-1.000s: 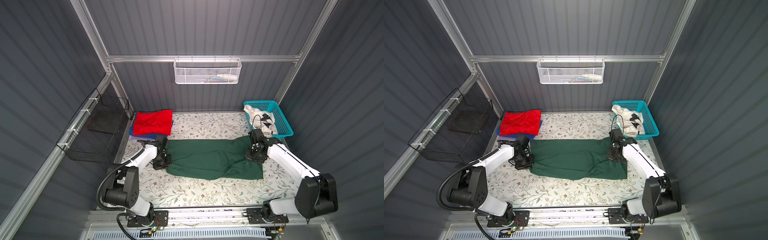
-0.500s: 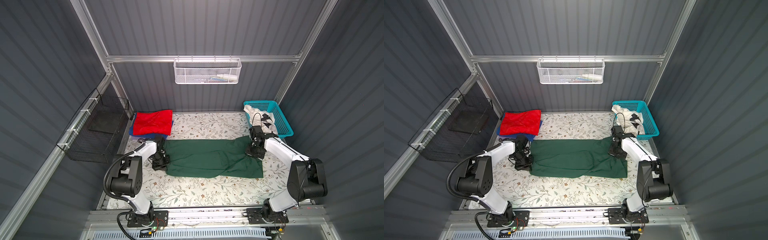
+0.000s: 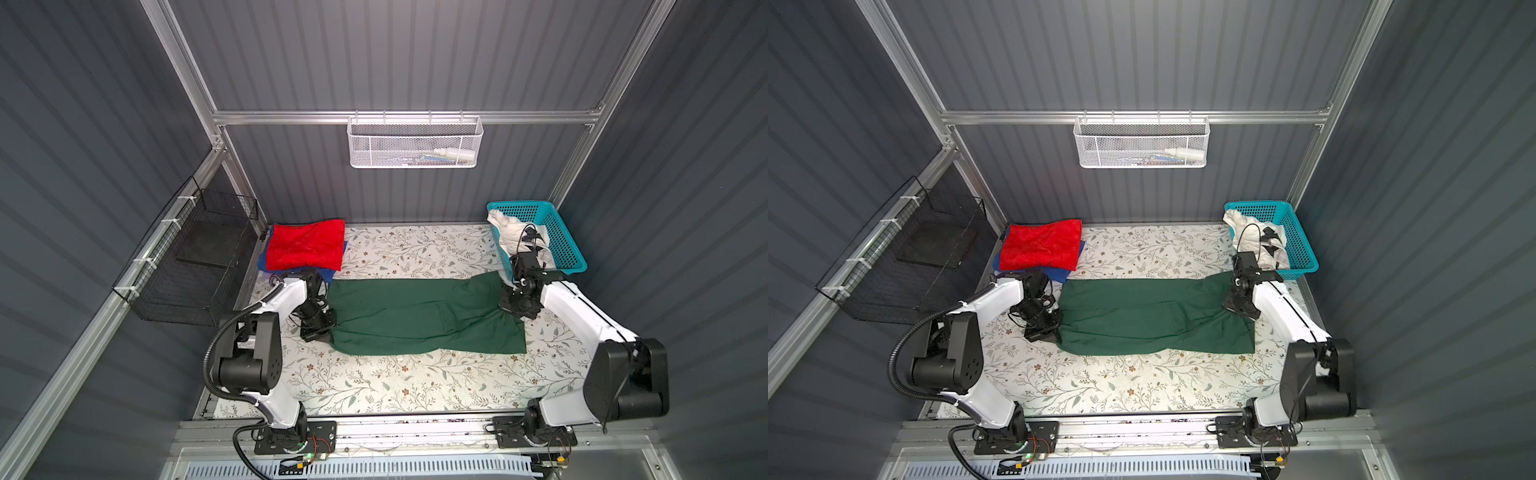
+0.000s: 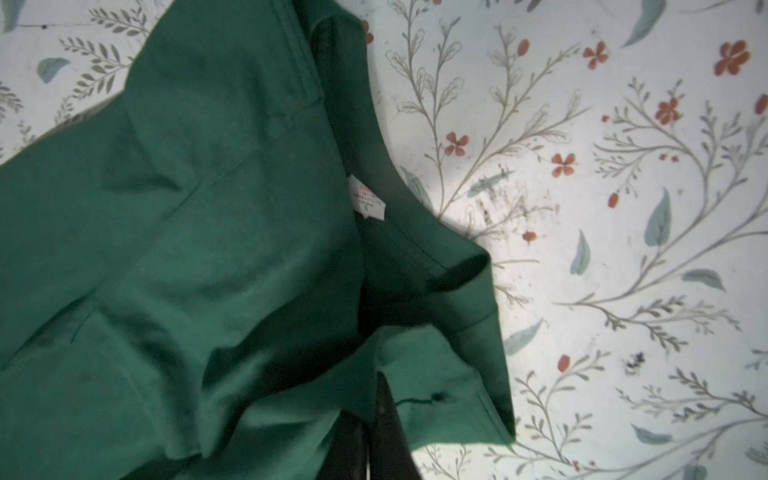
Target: Fold and stack the t-shirts
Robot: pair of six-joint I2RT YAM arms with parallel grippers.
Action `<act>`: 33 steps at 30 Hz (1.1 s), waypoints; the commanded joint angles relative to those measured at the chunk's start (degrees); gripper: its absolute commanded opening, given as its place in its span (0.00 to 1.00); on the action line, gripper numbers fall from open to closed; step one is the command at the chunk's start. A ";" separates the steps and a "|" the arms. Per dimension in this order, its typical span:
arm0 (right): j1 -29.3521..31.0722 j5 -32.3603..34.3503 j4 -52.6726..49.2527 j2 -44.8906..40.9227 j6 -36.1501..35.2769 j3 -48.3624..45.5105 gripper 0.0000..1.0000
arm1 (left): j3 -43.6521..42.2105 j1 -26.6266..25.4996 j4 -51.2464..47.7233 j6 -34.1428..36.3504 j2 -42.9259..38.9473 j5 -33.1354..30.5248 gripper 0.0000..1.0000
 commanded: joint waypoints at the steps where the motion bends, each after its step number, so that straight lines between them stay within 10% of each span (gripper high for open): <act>1: -0.33 -0.59 -4.68 -5.62 1.61 -3.27 0.00 | -0.57 0.31 -8.12 2.53 -2.87 1.97 0.00; 13: -0.30 -2.44 -15.29 -22.83 2.99 -3.93 0.00 | -2.82 -0.75 -14.84 0.96 -7.43 5.58 0.00; 29: -0.32 -4.41 0.26 2.96 -1.32 6.66 0.00 | 3.60 0.55 -0.80 -1.76 8.02 3.81 0.00; 33: -0.40 -3.15 1.57 8.70 -2.14 9.49 0.00 | 9.06 0.65 5.77 -5.99 9.39 0.89 0.20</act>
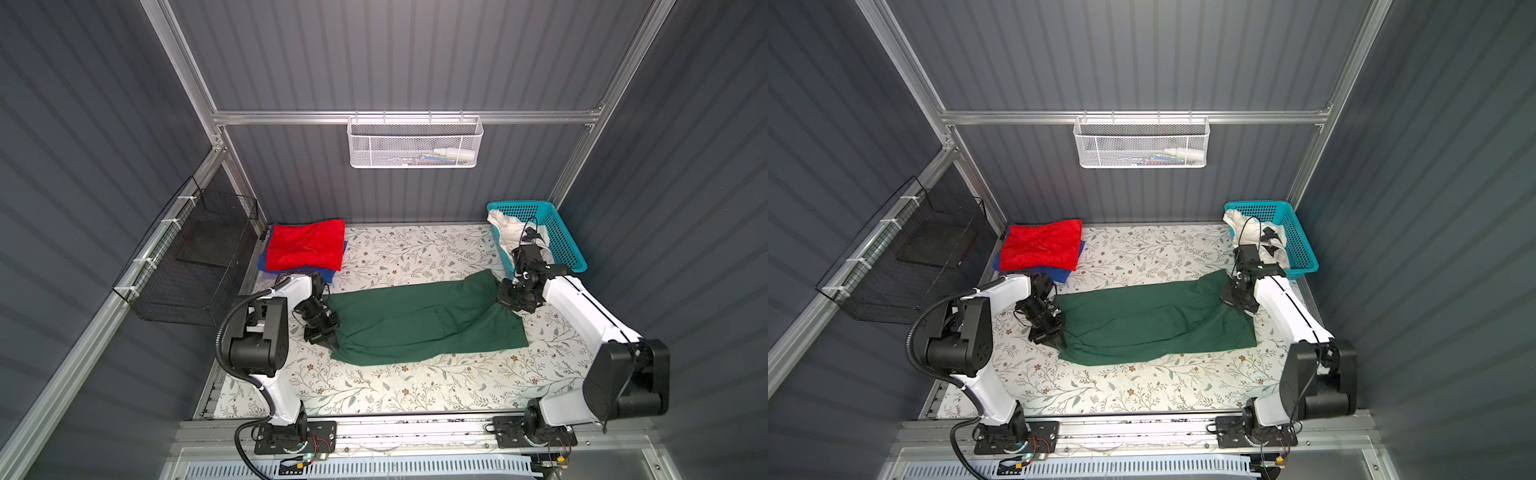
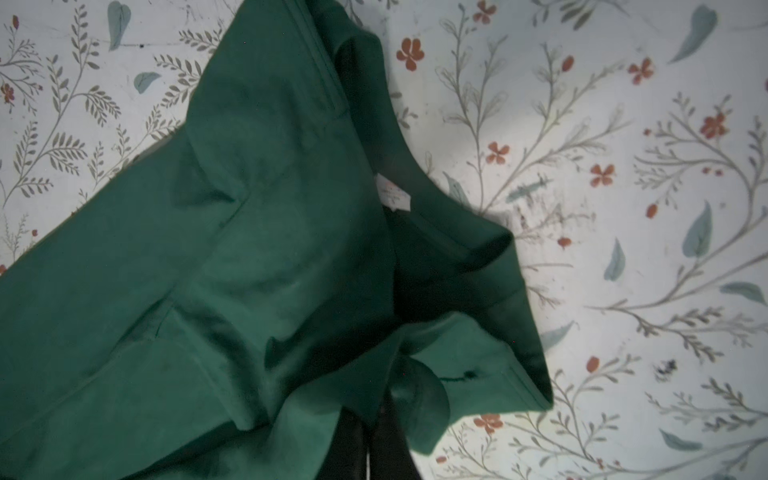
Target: Fold and stack the t-shirts
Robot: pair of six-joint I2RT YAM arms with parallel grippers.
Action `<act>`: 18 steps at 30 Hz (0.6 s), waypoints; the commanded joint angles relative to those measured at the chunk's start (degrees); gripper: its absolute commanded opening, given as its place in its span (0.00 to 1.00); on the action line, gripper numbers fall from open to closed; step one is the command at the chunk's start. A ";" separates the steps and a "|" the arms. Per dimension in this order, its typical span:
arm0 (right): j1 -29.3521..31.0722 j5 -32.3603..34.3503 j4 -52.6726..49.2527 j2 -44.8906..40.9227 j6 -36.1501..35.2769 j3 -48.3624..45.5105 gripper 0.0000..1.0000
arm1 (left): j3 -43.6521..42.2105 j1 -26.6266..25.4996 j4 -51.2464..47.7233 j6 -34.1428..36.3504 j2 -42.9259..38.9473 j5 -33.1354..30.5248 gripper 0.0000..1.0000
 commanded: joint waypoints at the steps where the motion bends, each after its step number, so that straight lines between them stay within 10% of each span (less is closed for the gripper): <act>1: -0.28 2.78 2.26 3.59 -1.48 2.87 0.00 | 5.01 0.37 8.64 -4.65 0.03 -3.38 0.33; 6: -0.82 3.84 2.04 7.94 -2.43 4.93 0.00 | 7.26 0.37 15.94 -8.16 0.42 -9.01 0.99; 13: -1.35 4.48 2.19 10.66 -2.85 6.74 0.00 | -2.88 -2.17 22.62 -11.68 -17.92 -19.79 0.96; 18: -1.53 3.18 2.93 11.23 -2.46 6.71 0.00 | -12.65 -15.08 22.87 -18.37 -28.54 -26.39 0.83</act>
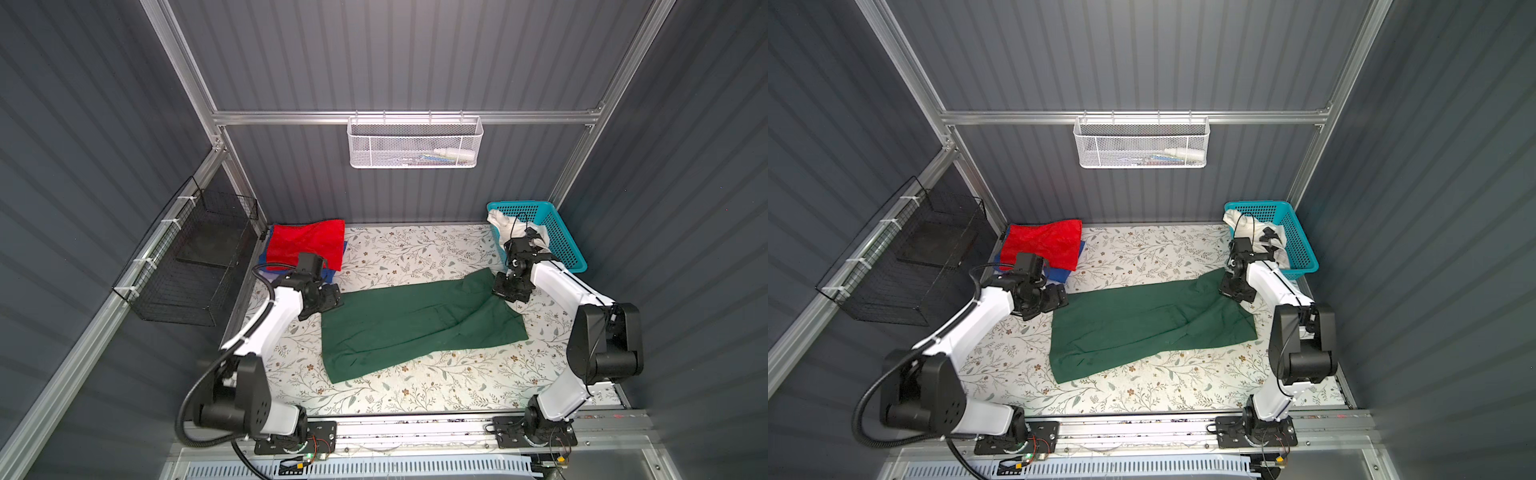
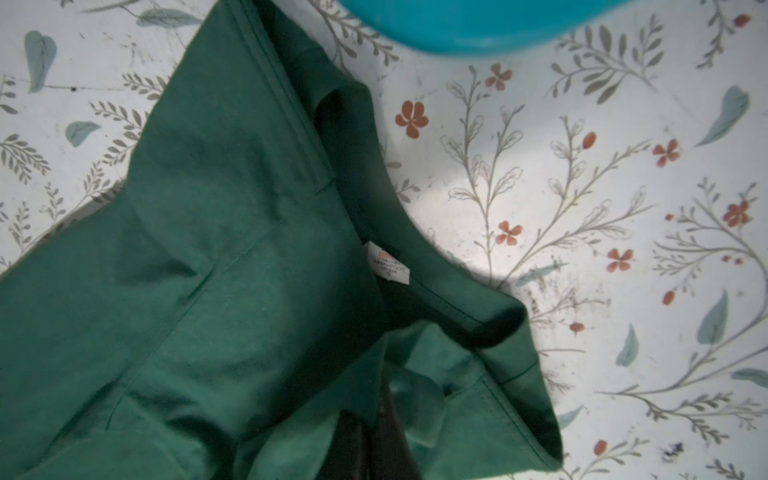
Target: Fold and stack the t-shirts
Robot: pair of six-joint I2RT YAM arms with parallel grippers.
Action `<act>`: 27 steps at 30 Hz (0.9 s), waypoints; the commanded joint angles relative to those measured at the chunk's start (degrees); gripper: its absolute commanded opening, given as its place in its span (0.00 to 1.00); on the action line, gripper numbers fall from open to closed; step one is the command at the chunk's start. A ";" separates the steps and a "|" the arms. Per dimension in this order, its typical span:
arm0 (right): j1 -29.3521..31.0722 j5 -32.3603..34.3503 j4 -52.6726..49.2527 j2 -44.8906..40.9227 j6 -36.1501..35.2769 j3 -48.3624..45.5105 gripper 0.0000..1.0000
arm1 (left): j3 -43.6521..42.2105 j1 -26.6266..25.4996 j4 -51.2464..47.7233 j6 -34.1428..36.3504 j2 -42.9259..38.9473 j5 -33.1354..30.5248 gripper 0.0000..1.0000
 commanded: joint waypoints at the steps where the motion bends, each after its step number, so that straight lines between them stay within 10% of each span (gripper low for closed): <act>1: -0.46 0.56 0.82 0.45 0.14 0.75 0.00 | -6.46 -7.89 0.88 -7.35 -2.86 -4.32 0.78; 17: -0.56 -2.61 2.34 3.29 1.31 1.31 0.03 | -13.63 -28.16 13.24 -2.44 3.85 4.94 0.34; 27: -0.56 -3.88 3.12 2.11 1.95 0.31 0.03 | -14.68 -33.47 17.29 -0.45 1.46 2.70 0.37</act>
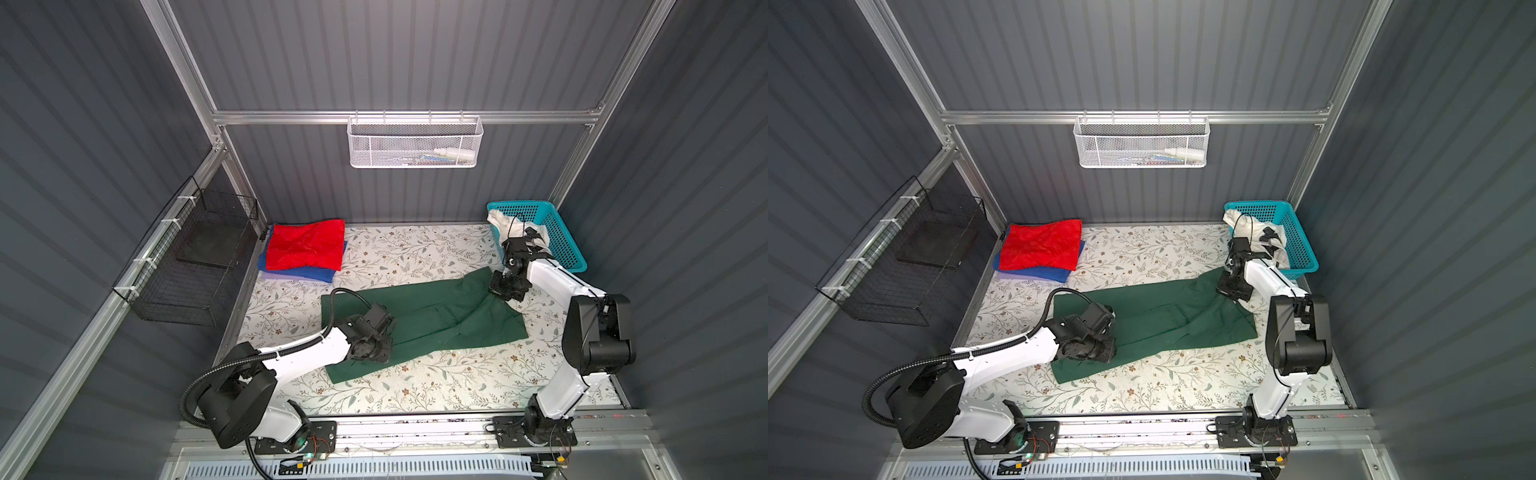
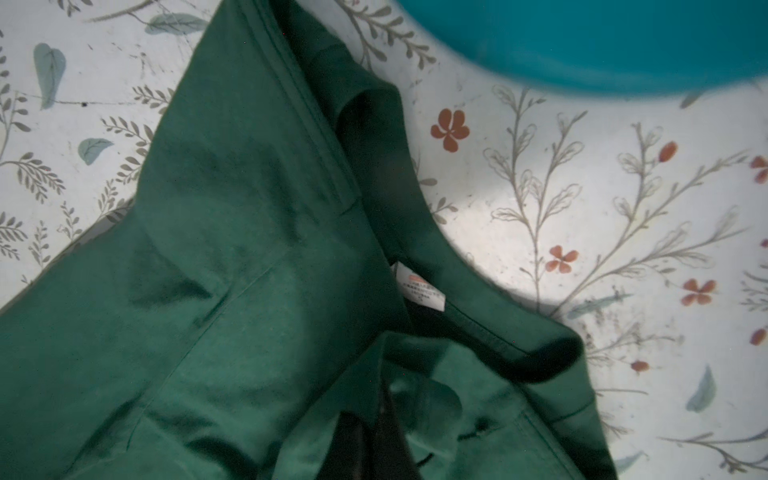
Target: Fold and stack the t-shirts
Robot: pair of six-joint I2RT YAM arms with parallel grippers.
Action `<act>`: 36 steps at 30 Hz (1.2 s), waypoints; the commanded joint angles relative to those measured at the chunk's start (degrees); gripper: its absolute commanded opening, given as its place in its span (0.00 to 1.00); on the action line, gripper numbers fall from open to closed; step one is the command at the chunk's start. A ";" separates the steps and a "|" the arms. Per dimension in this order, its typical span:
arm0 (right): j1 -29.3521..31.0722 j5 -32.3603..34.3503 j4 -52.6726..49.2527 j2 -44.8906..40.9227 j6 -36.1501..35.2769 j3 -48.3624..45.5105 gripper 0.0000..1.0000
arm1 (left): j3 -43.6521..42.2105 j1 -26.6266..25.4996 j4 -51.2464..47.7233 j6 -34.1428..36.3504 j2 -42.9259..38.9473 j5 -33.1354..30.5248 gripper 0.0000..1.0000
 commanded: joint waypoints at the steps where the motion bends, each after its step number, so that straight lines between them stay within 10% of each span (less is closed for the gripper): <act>1: -0.30 -0.41 0.29 -1.70 0.56 -0.31 0.03 | -1.00 -1.64 2.91 2.32 -2.27 -0.26 0.37; 29: -0.30 -1.60 1.12 -3.32 0.05 -2.03 0.05 | -0.69 -8.75 5.45 6.24 7.07 -4.67 0.34; 33: -0.24 -1.63 0.84 -3.39 -0.25 -2.13 0.19 | 0.84 -8.79 3.69 6.72 7.04 -5.44 0.00; 36: -0.30 -1.46 0.78 -4.06 -0.13 -2.85 0.46 | 2.92 -8.73 1.93 6.98 5.88 -5.21 0.00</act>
